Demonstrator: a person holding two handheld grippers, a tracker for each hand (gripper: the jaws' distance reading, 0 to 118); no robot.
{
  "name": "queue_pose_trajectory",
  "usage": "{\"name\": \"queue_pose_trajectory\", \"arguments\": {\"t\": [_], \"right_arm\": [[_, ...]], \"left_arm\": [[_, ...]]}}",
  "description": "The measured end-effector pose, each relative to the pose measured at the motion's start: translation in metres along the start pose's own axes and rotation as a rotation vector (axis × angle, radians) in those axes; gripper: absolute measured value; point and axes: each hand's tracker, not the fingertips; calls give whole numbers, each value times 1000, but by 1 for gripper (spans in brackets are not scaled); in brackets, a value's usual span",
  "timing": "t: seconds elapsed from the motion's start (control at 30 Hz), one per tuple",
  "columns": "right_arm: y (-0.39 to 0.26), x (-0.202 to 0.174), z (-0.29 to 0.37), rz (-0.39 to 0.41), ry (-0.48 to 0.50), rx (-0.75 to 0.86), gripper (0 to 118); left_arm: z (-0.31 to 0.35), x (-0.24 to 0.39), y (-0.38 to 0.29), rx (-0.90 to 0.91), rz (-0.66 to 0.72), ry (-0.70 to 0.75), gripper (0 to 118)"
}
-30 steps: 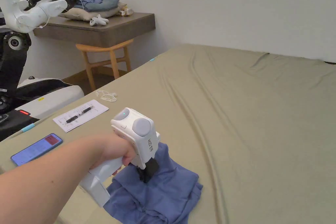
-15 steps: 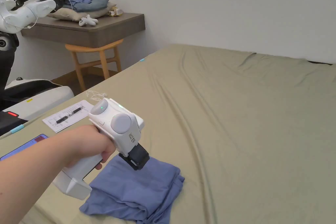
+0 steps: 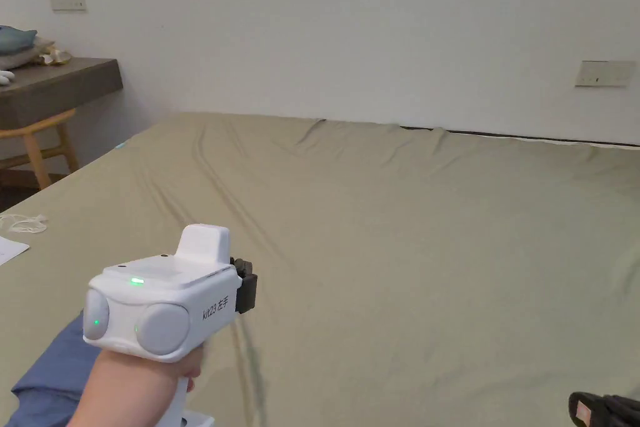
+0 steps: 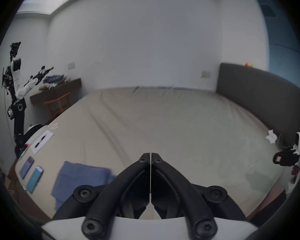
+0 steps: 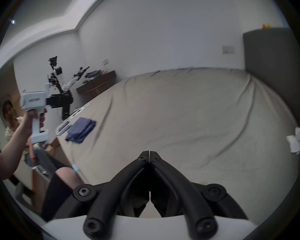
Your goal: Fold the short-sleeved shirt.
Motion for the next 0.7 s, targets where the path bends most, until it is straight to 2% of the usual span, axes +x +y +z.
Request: {"name": "queue_pose_trajectory", "arguments": {"t": [0.13, 0.27, 0.37, 0.4, 0.5, 0.57, 0.63, 0.7], "right_arm": [[11, -33, 30, 110, -215, 177, 0], [9, -46, 55, 127, -311, 355, 0], [8, -57, 69, 232, -390, 468, 0], [6, -58, 71, 198, -406, 440, 0], [6, -58, 72, 200, -446, 478, 0], [1, -60, 72, 196, -493, 522, 0], [-8, -59, 63, 202, -498, 497, 0], [-17, -60, 59, 232, -524, 464, 0]], "left_arm": [[30, 57, -4, 105, 86, -56, 0], [58, 95, -12, 253, 73, -22, 0], [74, 113, -26, 358, 66, -47, 0], [78, 119, -30, 369, 38, -52, 0], [80, 137, -32, 357, -17, -43, 0], [82, 138, -37, 366, 13, -21, 0], [78, 136, -43, 377, 69, -23, 0], [78, 133, -53, 382, 69, -7, 0]]}}
